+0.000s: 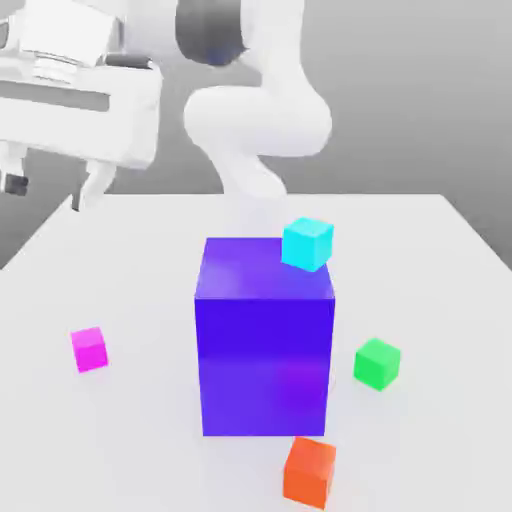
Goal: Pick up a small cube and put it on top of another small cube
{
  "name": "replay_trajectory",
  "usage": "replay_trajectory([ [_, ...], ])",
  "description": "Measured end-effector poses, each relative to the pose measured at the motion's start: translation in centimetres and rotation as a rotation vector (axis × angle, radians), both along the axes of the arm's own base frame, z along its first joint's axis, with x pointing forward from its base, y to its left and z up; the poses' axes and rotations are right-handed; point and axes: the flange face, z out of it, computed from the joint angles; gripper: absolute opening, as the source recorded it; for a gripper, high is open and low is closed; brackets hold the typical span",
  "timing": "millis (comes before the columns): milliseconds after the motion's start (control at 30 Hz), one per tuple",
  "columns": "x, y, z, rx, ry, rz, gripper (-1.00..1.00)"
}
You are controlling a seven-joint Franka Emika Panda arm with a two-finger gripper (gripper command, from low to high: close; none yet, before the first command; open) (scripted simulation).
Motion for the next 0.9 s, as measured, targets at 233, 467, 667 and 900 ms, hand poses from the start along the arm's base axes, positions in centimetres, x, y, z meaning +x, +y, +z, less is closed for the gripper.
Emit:
replay_trajectory([
  [233,-6.8,-5.5,-11.3,0.118,0.126,-0.241,0.00],
  [467,-15.6,-7.0,-20.7,0.268,0.219,-0.482,0.00],
  [667,-16.3,-6.9,-25.9,0.285,0.227,-0.505,0.00],
  [900,-16.5,-6.7,-28.1,0.284,0.231,-0.504,-1.00],
])
